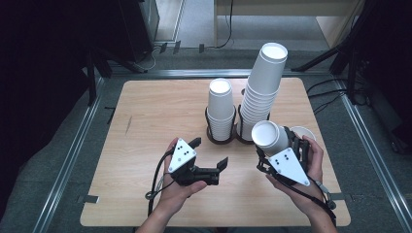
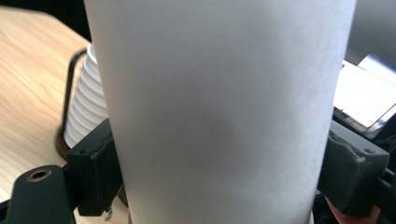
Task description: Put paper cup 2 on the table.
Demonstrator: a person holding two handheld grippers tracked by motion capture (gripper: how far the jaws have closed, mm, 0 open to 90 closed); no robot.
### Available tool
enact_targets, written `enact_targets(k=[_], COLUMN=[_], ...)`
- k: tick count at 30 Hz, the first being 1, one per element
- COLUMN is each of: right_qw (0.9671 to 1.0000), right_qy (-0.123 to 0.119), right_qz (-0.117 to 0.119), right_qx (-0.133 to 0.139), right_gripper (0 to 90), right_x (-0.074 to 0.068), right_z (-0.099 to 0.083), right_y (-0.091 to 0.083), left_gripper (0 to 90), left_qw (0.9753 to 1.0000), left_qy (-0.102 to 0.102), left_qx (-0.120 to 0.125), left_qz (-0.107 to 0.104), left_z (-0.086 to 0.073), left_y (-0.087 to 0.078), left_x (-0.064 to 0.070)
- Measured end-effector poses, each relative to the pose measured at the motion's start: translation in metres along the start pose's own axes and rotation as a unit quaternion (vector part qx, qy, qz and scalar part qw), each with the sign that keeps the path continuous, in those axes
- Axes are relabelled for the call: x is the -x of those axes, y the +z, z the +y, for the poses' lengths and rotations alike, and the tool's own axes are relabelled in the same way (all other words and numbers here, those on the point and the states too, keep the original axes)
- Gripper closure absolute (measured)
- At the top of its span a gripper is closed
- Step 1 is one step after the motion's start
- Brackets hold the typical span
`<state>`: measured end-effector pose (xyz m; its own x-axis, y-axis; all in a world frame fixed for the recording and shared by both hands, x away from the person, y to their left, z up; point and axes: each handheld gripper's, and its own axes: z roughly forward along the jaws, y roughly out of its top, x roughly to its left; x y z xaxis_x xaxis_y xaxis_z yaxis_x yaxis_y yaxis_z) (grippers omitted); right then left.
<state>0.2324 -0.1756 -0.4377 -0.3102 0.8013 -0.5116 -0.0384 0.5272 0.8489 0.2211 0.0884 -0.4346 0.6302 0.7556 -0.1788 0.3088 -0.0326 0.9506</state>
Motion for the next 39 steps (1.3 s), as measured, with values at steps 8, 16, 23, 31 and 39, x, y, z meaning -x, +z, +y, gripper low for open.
enact_targets(k=[8,16,23,31,39], right_qw=[0.9977,0.991,0.9808,0.9656,0.9554], right_qy=[-0.065,-0.129,-0.189,-0.252,-0.287], right_qz=[-0.019,-0.034,-0.046,-0.056,-0.061], right_qx=[0.002,0.01,0.016,0.027,0.034], right_gripper=[14.1,14.0,14.0,13.9,13.9], right_x=[-0.011,-0.022,-0.035,-0.047,-0.056], right_z=[-0.005,-0.007,-0.011,-0.015,-0.018], right_y=[0.002,0.002,0.004,0.004,0.005], left_gripper=[0.0,0.0,0.0,0.0,0.0], left_qw=[0.9999,0.9999,0.9998,0.9996,0.9992], left_qy=[0.007,0.006,0.008,0.003,0.0], left_qx=[-0.006,-0.003,-0.006,-0.008,-0.011], left_qz=[-0.008,-0.011,-0.017,-0.028,-0.038], left_z=[-0.001,0.0,0.0,0.0,0.0], left_y=[0.001,0.0,0.001,0.001,0.001], left_x=[0.003,0.004,0.006,0.006,0.008])
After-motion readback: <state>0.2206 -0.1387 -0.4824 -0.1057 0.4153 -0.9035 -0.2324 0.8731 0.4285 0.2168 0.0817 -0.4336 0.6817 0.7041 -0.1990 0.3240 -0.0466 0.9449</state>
